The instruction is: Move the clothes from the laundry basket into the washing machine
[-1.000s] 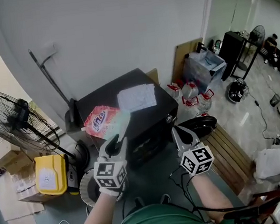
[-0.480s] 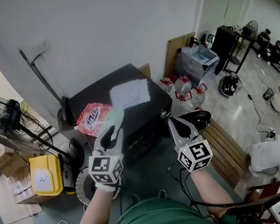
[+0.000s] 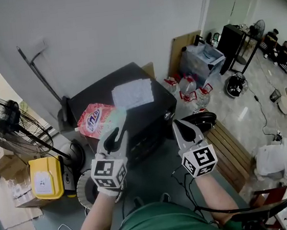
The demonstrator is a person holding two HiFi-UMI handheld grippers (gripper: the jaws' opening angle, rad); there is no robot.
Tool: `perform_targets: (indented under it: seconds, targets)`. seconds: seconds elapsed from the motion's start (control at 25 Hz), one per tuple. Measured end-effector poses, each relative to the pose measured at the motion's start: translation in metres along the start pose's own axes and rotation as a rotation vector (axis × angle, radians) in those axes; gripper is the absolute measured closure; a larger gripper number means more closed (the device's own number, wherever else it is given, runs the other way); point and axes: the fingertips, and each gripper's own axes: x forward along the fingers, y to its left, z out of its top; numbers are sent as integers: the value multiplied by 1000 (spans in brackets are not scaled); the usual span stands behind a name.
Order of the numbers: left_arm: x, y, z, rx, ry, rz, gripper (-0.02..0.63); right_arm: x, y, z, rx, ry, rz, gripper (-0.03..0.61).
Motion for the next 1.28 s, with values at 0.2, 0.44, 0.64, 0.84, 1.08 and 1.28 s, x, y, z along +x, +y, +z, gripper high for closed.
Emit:
perform_targets:
  seconds: [0.2, 0.44, 0.64, 0.84, 1.08, 1.28]
  targets:
    - [0, 2, -3, -7, 7, 4, 509, 0, -3, 0, 12, 0, -10, 577]
    - [-3, 5, -5, -14, 6, 11, 509, 0, -2, -2, 16, -2, -16, 577]
    - [-5, 8, -6, -18, 7, 13, 509, 0, -1, -4, 18, 1, -21, 577]
    - [-4, 7, -6, -19, 10, 14, 509, 0, -2, -4, 24, 2, -18, 577]
    - [-4, 8, -10, -22, 16, 15, 510, -1, -2, -6, 26, 2, -21, 577]
    - [-6, 10, -12, -26, 19, 16, 511, 0, 0, -8, 28, 6, -24, 577]
